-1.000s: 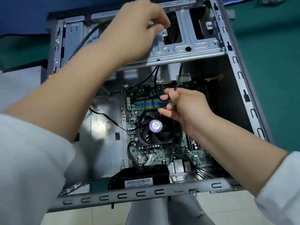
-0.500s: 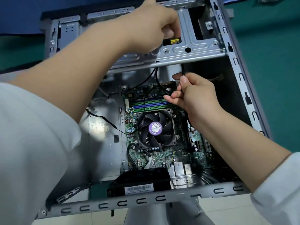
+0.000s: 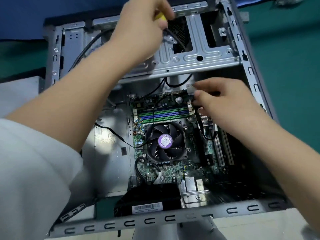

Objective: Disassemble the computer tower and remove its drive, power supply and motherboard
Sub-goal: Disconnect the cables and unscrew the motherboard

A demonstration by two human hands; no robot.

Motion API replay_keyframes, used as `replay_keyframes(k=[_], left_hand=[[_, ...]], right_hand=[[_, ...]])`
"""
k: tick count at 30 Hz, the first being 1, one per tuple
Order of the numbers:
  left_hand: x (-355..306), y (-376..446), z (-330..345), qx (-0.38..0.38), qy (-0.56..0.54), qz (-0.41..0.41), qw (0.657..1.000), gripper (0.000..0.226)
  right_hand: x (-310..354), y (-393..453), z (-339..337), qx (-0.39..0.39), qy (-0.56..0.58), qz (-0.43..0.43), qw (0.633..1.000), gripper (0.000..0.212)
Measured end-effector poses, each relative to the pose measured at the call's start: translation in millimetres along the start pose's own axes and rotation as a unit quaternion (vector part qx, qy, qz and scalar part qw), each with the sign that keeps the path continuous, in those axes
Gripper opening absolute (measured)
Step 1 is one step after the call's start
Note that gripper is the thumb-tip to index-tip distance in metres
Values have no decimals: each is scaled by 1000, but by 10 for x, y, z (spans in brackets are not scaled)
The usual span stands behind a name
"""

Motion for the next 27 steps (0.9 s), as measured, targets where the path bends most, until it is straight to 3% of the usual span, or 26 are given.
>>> replay_keyframes(k=[1,3,5,10,13,16,19,22,27], left_hand=[[72,-18,-101,-27,4,-16,1000,23],[195,-87,-255,-47,11,-45,998,24],[218,-182,-264,-31,78,-35,996,28],[111,-243,-133,38,218,35,975,27],[-103,-190,-24,83,359,164,915,42],[-294,-163,97,122,363,248,890,39],[-218,-31,98,119,294,167,934,28],[-35,116,-151,5,243,64,968,31],[137,63,-367,6,307,59,950,24]], right_hand=[[183,-55,-149,-38,-101,-86,990,26],[500,-174,-392,-105,-186,-219,952,27],[584,-169,-514,-127,-231,-280,923,28],[407,18,-391,-97,-311,-305,895,29],[391,29,-365,-99,-315,-315,890,32],[403,20,-370,-107,-312,-319,889,33],[407,22,-369,-104,-307,-319,891,33],[394,22,-368,-105,-306,-316,892,31],[395,38,-404,-112,-286,-314,898,31]])
Point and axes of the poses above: each hand's wrist, its own y-axis towards the middle knuckle, its own z-axis out of the palm, x = y × z, the point moved 9 cm from there along y, towards the middle knuckle, and after that the axes turned 1 degree about -y, right-handed, at the moved point
